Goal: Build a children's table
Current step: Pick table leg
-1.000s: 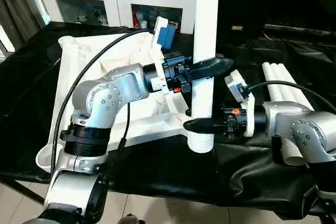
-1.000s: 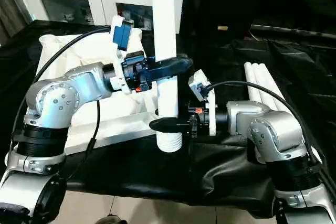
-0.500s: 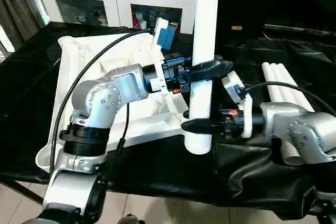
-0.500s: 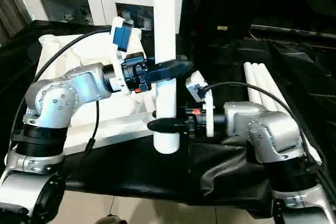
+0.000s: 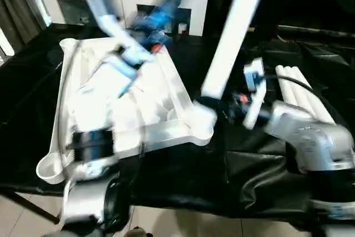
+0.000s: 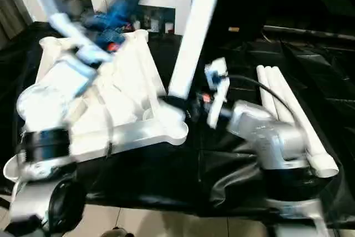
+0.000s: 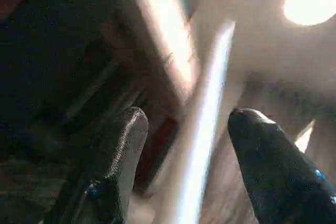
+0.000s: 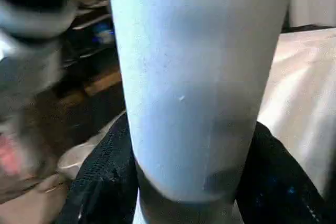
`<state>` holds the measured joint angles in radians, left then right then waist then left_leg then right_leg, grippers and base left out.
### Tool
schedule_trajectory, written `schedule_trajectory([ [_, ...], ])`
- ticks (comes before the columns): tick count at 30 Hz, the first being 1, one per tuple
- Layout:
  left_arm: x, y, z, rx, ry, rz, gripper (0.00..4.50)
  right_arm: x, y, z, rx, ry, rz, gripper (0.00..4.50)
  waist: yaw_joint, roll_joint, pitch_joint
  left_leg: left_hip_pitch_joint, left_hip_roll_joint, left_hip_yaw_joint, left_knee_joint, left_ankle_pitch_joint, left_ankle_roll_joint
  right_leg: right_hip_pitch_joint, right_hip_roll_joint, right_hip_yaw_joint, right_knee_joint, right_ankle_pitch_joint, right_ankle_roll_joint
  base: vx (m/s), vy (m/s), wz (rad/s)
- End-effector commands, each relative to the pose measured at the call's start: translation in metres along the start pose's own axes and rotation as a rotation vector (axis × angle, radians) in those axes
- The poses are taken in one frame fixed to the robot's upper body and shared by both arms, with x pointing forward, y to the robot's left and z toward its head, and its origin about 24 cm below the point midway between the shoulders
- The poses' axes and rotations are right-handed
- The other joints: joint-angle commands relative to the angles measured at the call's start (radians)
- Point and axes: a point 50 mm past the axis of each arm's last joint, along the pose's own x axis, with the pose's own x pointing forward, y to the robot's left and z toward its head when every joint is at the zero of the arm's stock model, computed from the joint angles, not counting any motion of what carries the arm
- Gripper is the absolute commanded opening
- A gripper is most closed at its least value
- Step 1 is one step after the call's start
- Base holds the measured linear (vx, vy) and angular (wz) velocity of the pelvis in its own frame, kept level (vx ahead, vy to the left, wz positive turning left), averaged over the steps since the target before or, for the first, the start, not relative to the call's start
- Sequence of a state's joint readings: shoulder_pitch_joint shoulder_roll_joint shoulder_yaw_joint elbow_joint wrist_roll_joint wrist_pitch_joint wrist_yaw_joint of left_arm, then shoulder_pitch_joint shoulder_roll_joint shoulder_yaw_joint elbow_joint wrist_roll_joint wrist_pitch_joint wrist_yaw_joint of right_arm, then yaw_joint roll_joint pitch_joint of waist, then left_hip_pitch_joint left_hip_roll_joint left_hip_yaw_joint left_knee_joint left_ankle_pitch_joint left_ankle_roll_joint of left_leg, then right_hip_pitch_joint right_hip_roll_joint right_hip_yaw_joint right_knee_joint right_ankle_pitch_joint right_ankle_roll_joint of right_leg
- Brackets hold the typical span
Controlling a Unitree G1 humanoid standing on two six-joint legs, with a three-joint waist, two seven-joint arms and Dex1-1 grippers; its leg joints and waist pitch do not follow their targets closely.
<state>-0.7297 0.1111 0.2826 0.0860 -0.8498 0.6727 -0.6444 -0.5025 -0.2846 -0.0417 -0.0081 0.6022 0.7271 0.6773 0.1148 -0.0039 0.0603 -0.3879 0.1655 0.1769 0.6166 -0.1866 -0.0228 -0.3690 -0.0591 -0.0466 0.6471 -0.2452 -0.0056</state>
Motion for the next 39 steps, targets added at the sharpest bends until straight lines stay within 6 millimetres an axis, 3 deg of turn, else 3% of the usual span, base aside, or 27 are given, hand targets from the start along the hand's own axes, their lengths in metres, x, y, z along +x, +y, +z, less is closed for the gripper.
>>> schedule_trajectory([
  [1, -0.007, 0.007, -0.009, 0.236, 0.199, 0.09, 2.96, -0.007, -0.017, 0.0, -0.076, 0.008, -0.164, 1.93, 0.002, -0.008, -0.072, 0.027, 0.068, -0.027, -0.071, -0.034, 0.004, 0.039, -0.091, 0.048, -0.069, 0.03, -0.204, 0.0, 0.0, 0.0],
  [3, -0.02, 0.019, -0.018, 0.389, 0.373, 0.177, 2.96, -0.009, -0.027, -0.004, -0.106, 0.033, -0.267, 1.93, 0.001, -0.003, -0.072, 0.03, 0.068, -0.028, -0.075, -0.042, -0.023, 0.034, -0.088, 0.049, -0.074, -0.009, -0.16, 0.0, 0.0, 0.0],
  [4, -0.03, 0.029, -0.025, 0.501, 0.49, 0.215, 2.96, -0.012, -0.032, -0.007, -0.113, 0.049, -0.312, 1.93, 0.001, 0.019, -0.074, 0.032, 0.064, -0.03, -0.075, -0.05, -0.045, 0.032, -0.086, 0.048, -0.07, -0.014, -0.148, 0.0, 0.0, 0.0],
  [5, -0.033, 0.031, -0.027, 0.526, 0.525, 0.221, 2.96, -0.012, -0.033, -0.007, -0.122, 0.056, -0.321, 1.93, -0.006, 0.011, -0.072, 0.031, 0.064, -0.027, -0.078, -0.064, -0.049, 0.03, -0.082, 0.05, -0.077, -0.016, -0.139, 0.0, 0.0, 0.0],
  [6, -0.04, 0.035, -0.032, 0.582, 0.598, 0.211, 2.96, -0.012, -0.034, -0.008, -0.141, 0.063, -0.341, 1.93, -0.005, 0.012, -0.073, 0.031, 0.062, -0.028, -0.078, -0.078, -0.065, 0.034, -0.084, 0.05, -0.073, -0.007, -0.14, 0.0, 0.0, 0.0],
  [7, -0.044, 0.036, -0.037, 0.622, 0.65, 0.181, 2.96, -0.012, -0.035, -0.009, -0.156, 0.071, -0.362, 1.93, -0.005, 0.023, -0.074, 0.033, 0.063, -0.029, -0.079, -0.08, -0.073, 0.031, -0.086, 0.05, -0.071, 0.004, -0.143, 0.0, 0.0, 0.0],
  [8, -0.05, 0.037, -0.042, 0.611, 0.694, 0.157, 2.96, -0.011, -0.036, -0.009, -0.188, 0.066, -0.393, 1.93, -0.009, 0.016, -0.075, 0.031, 0.062, -0.027, -0.078, -0.08, -0.08, 0.033, -0.083, 0.05, -0.069, 0.04, -0.151, 0.0, 0.0, 0.0],
  [9, -0.05, 0.036, -0.047, 0.61, 0.717, 0.114, 2.96, -0.011, -0.039, -0.006, -0.21, 0.05, -0.418, 1.93, -0.008, 0.016, -0.076, 0.031, 0.063, -0.028, -0.078, -0.073, -0.084, 0.034, -0.085, 0.05, -0.065, 0.061, -0.16, 0.0, 0.0, 0.0],
  [10, -0.049, 0.036, -0.051, 0.607, 0.727, 0.082, 2.96, -0.011, -0.042, -0.006, -0.231, 0.052, -0.445, 1.93, -0.007, 0.022, -0.077, 0.029, 0.06, -0.025, -0.075, -0.061, -0.078, 0.033, -0.087, 0.051, -0.06, 0.093, -0.184, 0.0, 0.0, 0.0],
  [11, -0.051, 0.037, -0.056, 0.611, 0.757, 0.058, 2.96, -0.012, -0.046, -0.004, -0.306, 0.018, -0.483, 1.93, -0.012, 0.02, -0.076, 0.027, 0.059, -0.022, -0.074, -0.065, -0.08, 0.033, -0.084, 0.051, -0.063, 0.099, -0.19, 0.0, 0.0, 0.0],
  [14, -0.051, 0.036, -0.065, 0.582, 0.774, -0.015, 2.96, -0.013, -0.049, -0.009, -0.314, 0.034, -0.476, 1.93, -0.014, 0.013, -0.075, 0.024, 0.057, -0.022, -0.075, -0.092, -0.074, 0.039, -0.087, 0.052, -0.065, 0.086, -0.208, 0.0, 0.0, 0.0],
  [15, -0.052, 0.036, -0.07, 0.562, 0.788, -0.035, 2.96, -0.014, -0.05, -0.012, -0.285, 0.037, -0.483, 1.93, -0.016, 0.003, -0.073, 0.024, 0.058, -0.021, -0.077, -0.096, -0.067, 0.04, -0.086, 0.052, -0.067, 0.082, -0.21, 0.0, 0.0, 0.0],
  [17, -0.064, 0.032, -0.083, 0.536, 0.874, -0.111, 2.96, -0.016, -0.047, -0.019, -0.24, 0.061, -0.467, 1.93, -0.019, 0.012, -0.075, 0.025, 0.061, -0.024, -0.077, -0.091, -0.046, 0.04, -0.087, 0.052, -0.064, 0.09, -0.221, 0.0, 0.0, 0.0],
  [18, -0.066, 0.031, -0.085, 0.529, 0.884, -0.128, 2.96, -0.016, -0.045, -0.019, -0.237, 0.061, -0.463, 1.93, -0.022, 0.004, -0.074, 0.023, 0.062, -0.022, -0.077, -0.086, -0.039, 0.041, -0.087, 0.053, -0.064, 0.097, -0.222, 0.0, 0.0, 0.0],
  [19, -0.073, 0.03, -0.091, 0.518, 0.927, -0.165, 2.96, -0.012, -0.041, -0.02, -0.226, 0.053, -0.419, 1.93, -0.028, -0.015, -0.074, 0.021, 0.062, -0.021, -0.078, -0.069, -0.014, 0.043, -0.086, 0.052, -0.064, 0.112, -0.226, 0.0, 0.0, 0.0],
  [20, -0.076, 0.031, -0.093, 0.507, 0.945, -0.173, 2.96, -0.009, -0.039, -0.02, -0.225, 0.049, -0.398, 1.93, -0.026, -0.01, -0.075, 0.018, 0.061, -0.023, -0.076, -0.06, -0.006, 0.046, -0.091, 0.052, -0.059, 0.11, -0.229, 0.0, 0.0, 0.0],
  [21, -0.079, 0.033, -0.097, 0.516, 0.961, -0.157, 2.96, -0.009, -0.04, -0.024, -0.223, 0.06, -0.398, 1.93, -0.025, 0.024, -0.077, 0.022, 0.061, -0.024, -0.072, -0.055, -0.006, 0.038, -0.093, 0.051, -0.058, 0.103, -0.231, 0.0, 0.0, 0.0],
  [22, -0.081, 0.035, -0.1, 0.525, 0.969, -0.147, 2.96, -0.01, -0.041, -0.027, -0.225, 0.067, -0.401, 1.93, -0.032, 0.01, -0.074, 0.023, 0.063, -0.021, -0.074, -0.063, -0.006, 0.037, -0.087, 0.052, -0.064, 0.108, -0.233, 0.0, 0.0, 0.0],
  [23, -0.081, 0.035, -0.102, 0.514, 0.986, -0.151, 2.96, -0.009, -0.039, -0.026, -0.223, 0.067, -0.38, 1.93, -0.033, -0.018, -0.073, 0.022, 0.062, -0.018, -0.076, -0.069, 0.001, 0.04, -0.085, 0.052, -0.068, 0.101, -0.235, 0.0, 0.0, 0.0],
  [24, -0.081, 0.039, -0.102, 0.531, 1.007, -0.14, 2.96, -0.007, -0.036, -0.025, -0.205, 0.065, -0.348, 1.93, -0.023, -0.001, -0.074, 0.024, 0.062, -0.02, -0.075, -0.07, 0.004, 0.04, -0.092, 0.051, -0.065, 0.075, -0.239, 0.0, 0.0, 0.0],
  [25, -0.083, 0.044, -0.103, 0.568, 1.046, -0.135, 2.96, -0.004, -0.033, -0.027, -0.202, 0.069, -0.313, 1.93, -0.027, 0.025, -0.071, 0.027, 0.063, -0.021, -0.075, -0.094, -0.005, 0.032, -0.088, 0.052, -0.072, 0.055, -0.234, 0.0, 0.0, 0.0],
  [26, -0.083, 0.044, -0.103, 0.568, 1.046, -0.135, 2.96, -0.004, -0.033, -0.027, -0.202, 0.069, -0.313, 1.93, -0.03, 0.015, -0.071, 0.025, 0.063, -0.021, -0.077, -0.101, -0.011, 0.035, -0.086, 0.052, -0.072, 0.055, -0.23, 0.0, 0.0, 0.0],
  [31, -0.087, 0.056, -0.101, 0.557, 1.109, -0.043, 2.54, -0.002, -0.029, -0.033, -0.241, 0.117, -0.289, 1.93, -0.027, 0.02, -0.075, 0.028, 0.065, -0.023, -0.077, -0.103, -0.03, 0.037, -0.089, 0.052, -0.064, 0.086, -0.246, 0.0, 0.0, 0.0],
  [32, -0.087, 0.056, -0.101, 0.555, 1.112, -0.04, 2.25, -0.002, -0.029, -0.033, -0.241, 0.118, -0.288, 1.93, -0.027, 0.02, -0.075, 0.028, 0.065, -0.023, -0.077, -0.103, -0.03, 0.037, -0.089, 0.052, -0.064, 0.086, -0.246, 0.0, 0.0, 0.0],
  [36, -0.091, 0.056, -0.099, 0.49, 1.135, -0.017, 2.14, -0.003, -0.029, -0.032, -0.237, 0.12, -0.278, 1.93, -0.026, 0.02, -0.075, 0.026, 0.064, -0.023, -0.076, -0.092, -0.021, 0.037, -0.09, 0.051, -0.062, 0.109, -0.262, 0.0, 0.0, 0.0],
  [39, -0.093, 0.054, -0.099, 0.478, 1.15, -0.031, 1.71, -0.003, -0.03, -0.031, -0.233, 0.118, -0.275, 1.93, -0.024, 0.017, -0.074, 0.025, 0.065, -0.024, -0.077, -0.102, -0.018, 0.038, -0.092, 0.051, -0.065, 0.085, -0.264, 0.0, 0.0, 0.0],
])
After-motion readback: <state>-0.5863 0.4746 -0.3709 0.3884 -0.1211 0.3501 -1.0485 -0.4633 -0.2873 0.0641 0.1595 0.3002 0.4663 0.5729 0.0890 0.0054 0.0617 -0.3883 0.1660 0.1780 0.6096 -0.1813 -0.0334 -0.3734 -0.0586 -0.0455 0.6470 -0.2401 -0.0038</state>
